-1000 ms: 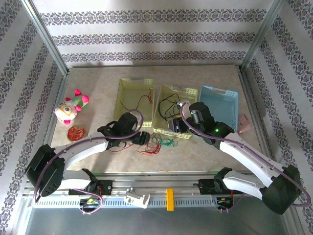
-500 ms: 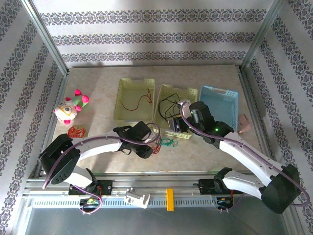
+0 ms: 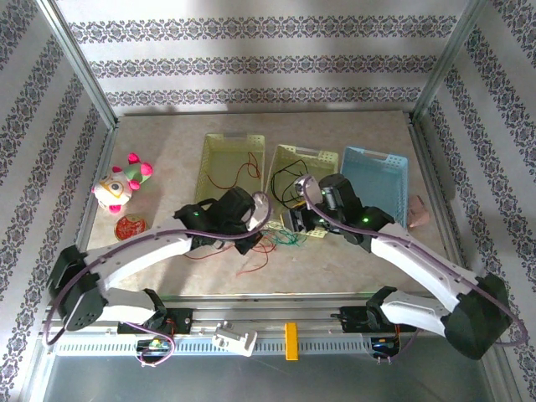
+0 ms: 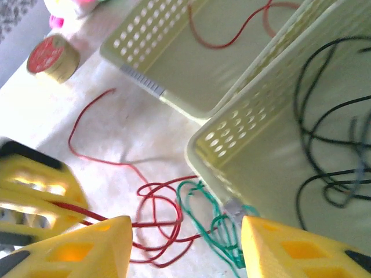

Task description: Untangle the cables

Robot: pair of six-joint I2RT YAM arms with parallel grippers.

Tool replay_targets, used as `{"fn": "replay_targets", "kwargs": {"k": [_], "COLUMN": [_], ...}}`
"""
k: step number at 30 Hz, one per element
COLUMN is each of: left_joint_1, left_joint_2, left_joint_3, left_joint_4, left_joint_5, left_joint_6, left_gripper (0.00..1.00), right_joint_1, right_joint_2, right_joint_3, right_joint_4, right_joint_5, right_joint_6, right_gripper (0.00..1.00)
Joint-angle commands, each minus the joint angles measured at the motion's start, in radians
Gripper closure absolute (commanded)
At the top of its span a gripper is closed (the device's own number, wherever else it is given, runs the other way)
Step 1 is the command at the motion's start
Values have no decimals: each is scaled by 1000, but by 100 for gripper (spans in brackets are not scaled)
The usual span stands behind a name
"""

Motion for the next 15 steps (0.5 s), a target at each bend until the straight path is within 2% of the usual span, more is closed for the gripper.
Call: {"fn": "replay_targets", "kwargs": {"k": [1, 7, 15], "left_joint_1": [-5, 16, 105], "left_joint_2": [-53, -117, -250], "left_joint_3": [81, 169, 226], "left_joint_4": [-76, -111, -16], "left_joint_5": [43, 85, 77], "left_joint_6": [58, 75, 46], "left_gripper": [100, 100, 100], "right_joint_1": [27, 34, 10], "right_joint_2": [69, 151, 151], "right_joint_3": [14, 21, 9], "right_joint_4": [-2, 2, 8], "right_joint_5": [-106, -105, -102], "right_joint_6": [-29, -40, -25], "right_gripper": [47, 48, 48]}}
